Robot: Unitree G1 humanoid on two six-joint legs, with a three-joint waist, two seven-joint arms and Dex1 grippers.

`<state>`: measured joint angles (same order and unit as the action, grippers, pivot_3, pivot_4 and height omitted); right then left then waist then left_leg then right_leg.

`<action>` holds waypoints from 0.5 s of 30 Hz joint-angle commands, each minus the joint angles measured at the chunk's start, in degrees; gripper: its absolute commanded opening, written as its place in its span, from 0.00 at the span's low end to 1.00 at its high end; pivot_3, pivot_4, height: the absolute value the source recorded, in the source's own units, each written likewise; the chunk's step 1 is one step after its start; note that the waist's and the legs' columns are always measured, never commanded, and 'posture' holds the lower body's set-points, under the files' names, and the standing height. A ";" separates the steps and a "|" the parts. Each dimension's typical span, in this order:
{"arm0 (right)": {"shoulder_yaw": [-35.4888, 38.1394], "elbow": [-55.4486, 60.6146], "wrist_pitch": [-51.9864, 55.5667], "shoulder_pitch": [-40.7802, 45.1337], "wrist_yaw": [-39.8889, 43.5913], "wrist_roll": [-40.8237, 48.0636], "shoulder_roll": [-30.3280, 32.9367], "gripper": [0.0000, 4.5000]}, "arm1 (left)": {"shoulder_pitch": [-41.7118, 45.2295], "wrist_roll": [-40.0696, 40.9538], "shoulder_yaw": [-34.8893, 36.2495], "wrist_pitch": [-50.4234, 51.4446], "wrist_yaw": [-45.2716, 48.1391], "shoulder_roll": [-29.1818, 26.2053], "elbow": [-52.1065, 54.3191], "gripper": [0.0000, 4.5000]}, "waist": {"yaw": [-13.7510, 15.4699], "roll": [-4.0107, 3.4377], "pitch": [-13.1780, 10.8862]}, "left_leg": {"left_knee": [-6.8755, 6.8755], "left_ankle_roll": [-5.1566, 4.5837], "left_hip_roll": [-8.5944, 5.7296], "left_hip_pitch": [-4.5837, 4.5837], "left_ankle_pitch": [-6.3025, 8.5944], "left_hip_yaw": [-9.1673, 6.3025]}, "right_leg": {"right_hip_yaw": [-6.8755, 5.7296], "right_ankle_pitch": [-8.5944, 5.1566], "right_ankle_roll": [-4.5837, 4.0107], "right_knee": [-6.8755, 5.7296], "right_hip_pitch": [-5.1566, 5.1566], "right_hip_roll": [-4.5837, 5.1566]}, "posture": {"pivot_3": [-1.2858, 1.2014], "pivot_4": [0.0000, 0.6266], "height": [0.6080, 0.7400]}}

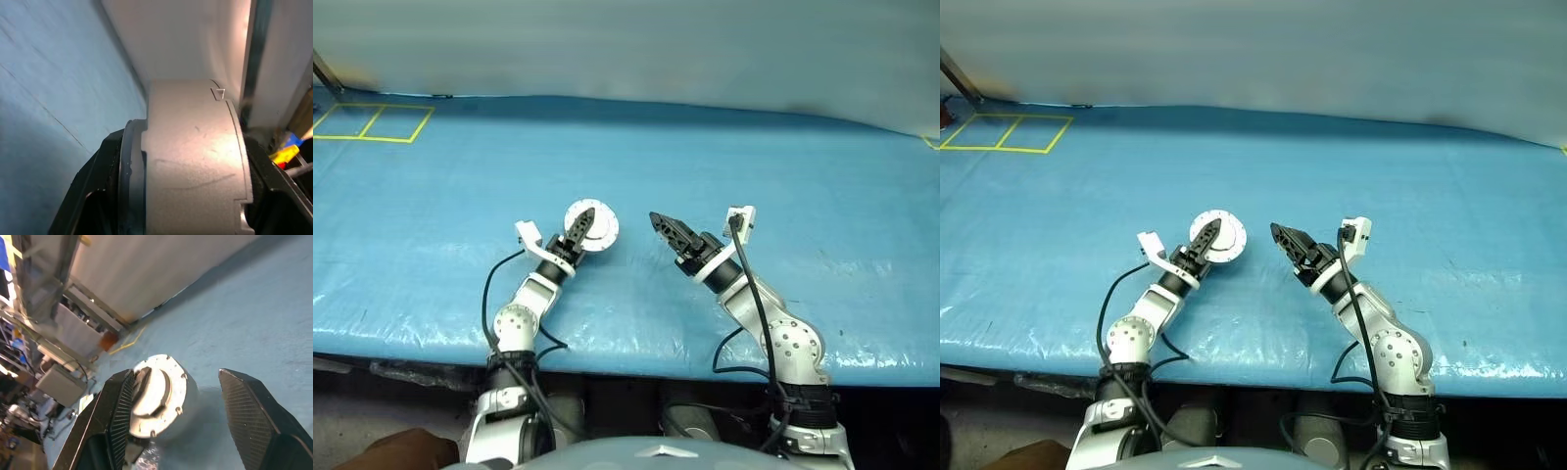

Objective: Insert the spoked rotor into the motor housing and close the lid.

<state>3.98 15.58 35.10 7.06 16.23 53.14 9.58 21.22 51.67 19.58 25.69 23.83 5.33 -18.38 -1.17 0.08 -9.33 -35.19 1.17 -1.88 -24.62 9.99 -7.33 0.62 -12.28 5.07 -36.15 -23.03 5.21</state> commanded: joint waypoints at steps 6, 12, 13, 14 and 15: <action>-0.27 0.73 -2.18 -2.09 4.08 -4.49 0.21 0.64 | 18.09 -7.45 7.46 -15.58 -8.51 -5.52 -23.07 0.60 | -0.33 0.11 -0.07 | 0.03 0.00 -0.01 -0.02 0.00 0.00 | 0.01 0.19 0.31 0.04 -0.02 -0.01 | 0.52 0.24 1.00; -0.34 0.97 -2.53 -2.80 4.99 -6.54 0.02 0.64 | 25.87 -14.15 7.80 -22.52 -12.21 -9.38 -37.75 0.60 | -0.44 0.19 -0.11 | 0.01 -0.01 -0.04 0.06 0.00 0.00 | 0.03 0.25 0.43 0.06 0.08 -0.01 | 0.52 0.24 1.00; -0.28 0.95 -2.59 -2.90 5.05 -6.73 -0.03 0.65 | 26.19 -14.42 8.05 -23.07 -12.13 -9.52 -38.42 0.65 | -0.53 0.19 -0.11 | 0.02 -0.01 -0.04 0.08 0.01 0.01 | 0.04 0.25 0.43 0.08 0.10 -0.01 | 0.52 0.24 1.00; -0.18 0.87 -2.74 -2.99 5.05 -6.96 -0.14 0.65 | 26.04 -15.04 8.10 -24.04 -12.32 -9.58 -38.38 0.70 | -0.65 0.18 -0.11 | 0.03 -0.01 -0.03 0.08 0.01 0.00 | 0.04 0.25 0.43 0.07 0.10 -0.01 | 0.52 0.24 1.00; -0.06 0.78 -2.86 -3.06 5.07 -7.18 -0.24 0.65 | 25.77 -15.64 8.24 -25.16 -13.14 -9.62 -38.24 0.75 | -0.76 0.19 -0.11 | 0.04 -0.01 -0.03 0.11 0.00 0.00 | 0.04 0.25 0.43 0.07 0.10 -0.01 | 0.52 0.24 1.00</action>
<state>3.51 14.60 33.41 3.76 20.69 46.21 9.53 46.72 37.53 27.68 2.92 11.34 -3.54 -56.68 -1.93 0.27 -9.44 -35.14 1.17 -1.91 -24.52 9.99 -7.33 0.65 -12.03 5.49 -36.10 -22.95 5.20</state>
